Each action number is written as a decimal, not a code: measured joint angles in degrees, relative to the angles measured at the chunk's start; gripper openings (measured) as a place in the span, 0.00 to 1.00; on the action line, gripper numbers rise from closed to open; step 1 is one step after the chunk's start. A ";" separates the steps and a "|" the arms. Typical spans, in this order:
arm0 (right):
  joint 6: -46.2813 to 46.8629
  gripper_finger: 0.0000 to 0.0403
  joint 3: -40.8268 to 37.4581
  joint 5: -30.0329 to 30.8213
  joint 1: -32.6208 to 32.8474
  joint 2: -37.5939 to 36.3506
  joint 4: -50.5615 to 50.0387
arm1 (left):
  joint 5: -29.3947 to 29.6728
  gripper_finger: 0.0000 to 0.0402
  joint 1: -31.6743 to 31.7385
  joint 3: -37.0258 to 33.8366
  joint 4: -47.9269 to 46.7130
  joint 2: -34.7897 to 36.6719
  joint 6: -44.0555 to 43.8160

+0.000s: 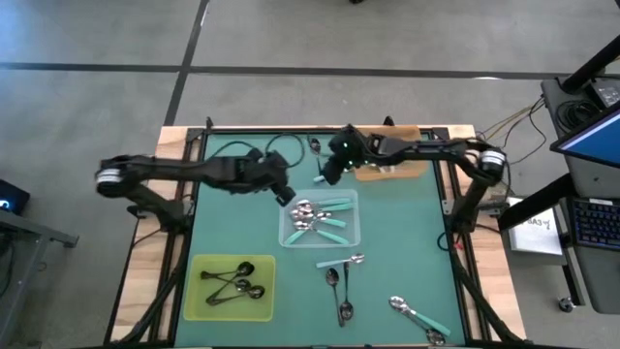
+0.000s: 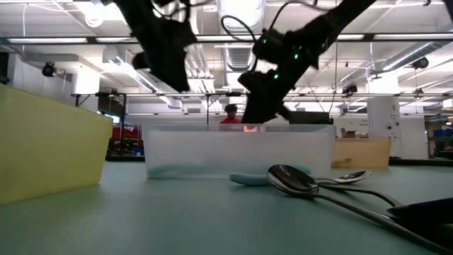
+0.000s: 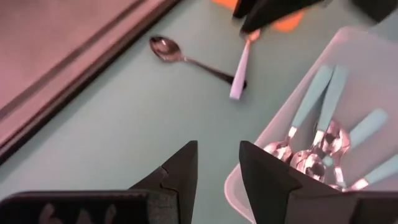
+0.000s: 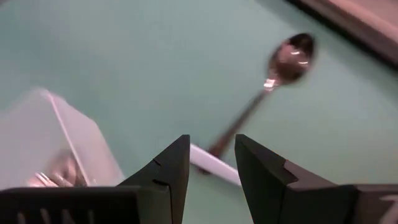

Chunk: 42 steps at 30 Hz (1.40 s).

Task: Sort silverware by color (type)
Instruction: Put the black spoon into the yellow bin

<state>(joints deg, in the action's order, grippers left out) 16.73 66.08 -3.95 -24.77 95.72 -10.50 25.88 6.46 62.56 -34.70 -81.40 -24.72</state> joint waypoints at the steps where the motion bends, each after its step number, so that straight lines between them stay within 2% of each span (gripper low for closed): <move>1: 1.25 0.29 0.00 -2.39 -0.84 1.24 1.88 | 0.66 0.26 -0.48 -1.19 0.84 1.86 -0.03; 3: 3.49 0.29 0.59 -5.04 -2.04 3.62 3.37 | 2.10 0.26 -1.13 -2.84 1.21 5.18 0.06; 7: 3.81 0.29 4.10 -5.07 -3.55 7.89 1.54 | 4.86 0.26 -1.47 -4.99 1.31 10.87 2.56; 12: 3.22 0.33 10.60 -5.02 -4.61 12.53 -1.34 | 5.28 0.26 -1.45 -5.94 0.53 15.82 5.77; 20: 2.80 0.43 23.15 -4.36 -6.16 21.44 -15.47 | 5.32 0.26 -1.45 -6.03 -2.05 20.25 10.00; 25: 2.80 0.44 27.10 -3.57 -6.28 25.44 -17.75 | 6.38 0.26 -1.45 -6.03 -5.06 21.86 10.55; 33: 2.73 0.39 29.68 2.46 -6.01 27.88 -20.25 | 10.96 0.26 -1.45 -6.03 -10.97 24.28 10.15; 36: 1.77 0.35 29.68 5.42 -5.64 27.93 -21.56 | 11.19 0.26 -1.45 -6.03 -11.82 25.27 9.92; 42: -0.35 0.24 29.68 6.48 -5.49 27.89 -23.32 | 11.20 0.26 -1.45 -6.05 -13.37 27.12 8.71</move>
<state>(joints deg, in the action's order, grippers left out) 16.38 95.77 2.53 -30.26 123.61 -33.82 37.08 5.02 56.51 -48.07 -54.27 -16.01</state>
